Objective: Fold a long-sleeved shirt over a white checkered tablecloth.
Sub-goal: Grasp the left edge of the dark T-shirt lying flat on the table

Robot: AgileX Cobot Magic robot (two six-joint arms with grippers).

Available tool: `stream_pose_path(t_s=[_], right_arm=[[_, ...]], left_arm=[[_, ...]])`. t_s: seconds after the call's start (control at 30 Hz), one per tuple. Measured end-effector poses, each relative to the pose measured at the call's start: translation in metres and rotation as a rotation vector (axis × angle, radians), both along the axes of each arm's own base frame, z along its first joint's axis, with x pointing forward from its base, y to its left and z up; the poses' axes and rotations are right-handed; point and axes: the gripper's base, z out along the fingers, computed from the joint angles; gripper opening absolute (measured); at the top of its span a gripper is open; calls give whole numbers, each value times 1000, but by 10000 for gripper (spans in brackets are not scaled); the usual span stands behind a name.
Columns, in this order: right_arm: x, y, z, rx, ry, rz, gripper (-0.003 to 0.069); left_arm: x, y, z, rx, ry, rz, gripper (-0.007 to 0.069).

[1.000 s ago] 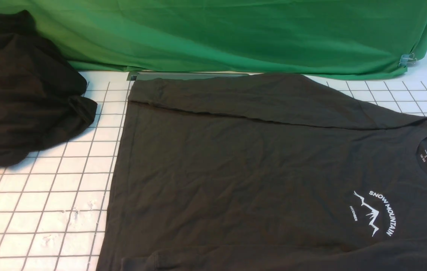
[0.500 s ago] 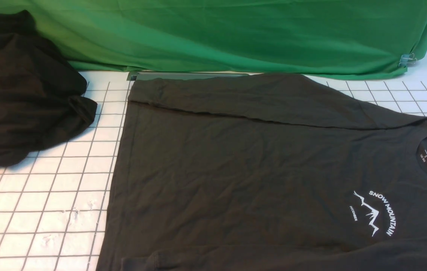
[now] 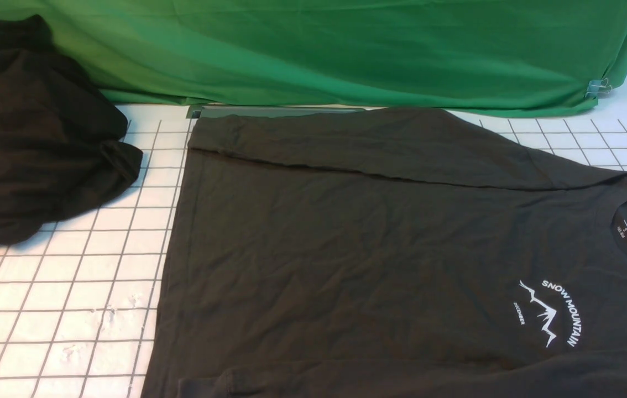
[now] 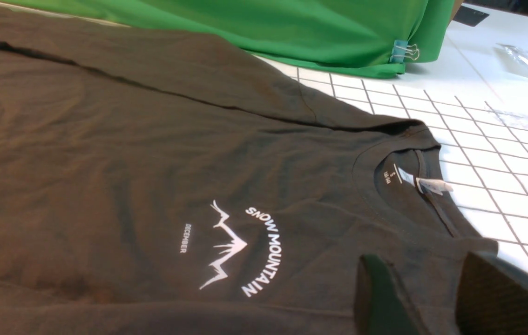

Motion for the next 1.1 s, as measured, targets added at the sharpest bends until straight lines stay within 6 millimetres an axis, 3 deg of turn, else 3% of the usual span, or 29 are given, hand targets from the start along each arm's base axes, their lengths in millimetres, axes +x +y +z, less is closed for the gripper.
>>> stream_pose_path(t_s=[0.43,0.53,0.57,0.6,0.63,0.7,0.83,1.1], right_arm=[[0,0,0,12,0,0,241],[0,3,4,330,-20,-16,241],[0,3,4,349,-21,-18,241],[1,4,6,597,-26,-33,241],[1,5,7,731,-26,-43,241],[1,5,8,910,-22,-57,241],[1,5,9,1048,-18,-69,241],[1,5,11,1073,-37,-66,241]], left_arm=[[0,-1,2,-44,-21,0,25],[1,-5,5,-490,-57,6,25],[1,-5,6,-528,-59,6,25],[1,-8,7,-782,-58,7,25],[1,-9,8,-936,-57,7,25],[1,-11,9,-1129,-55,5,25],[1,-11,10,-1185,-62,7,25],[1,-9,12,-1216,-88,14,25]])
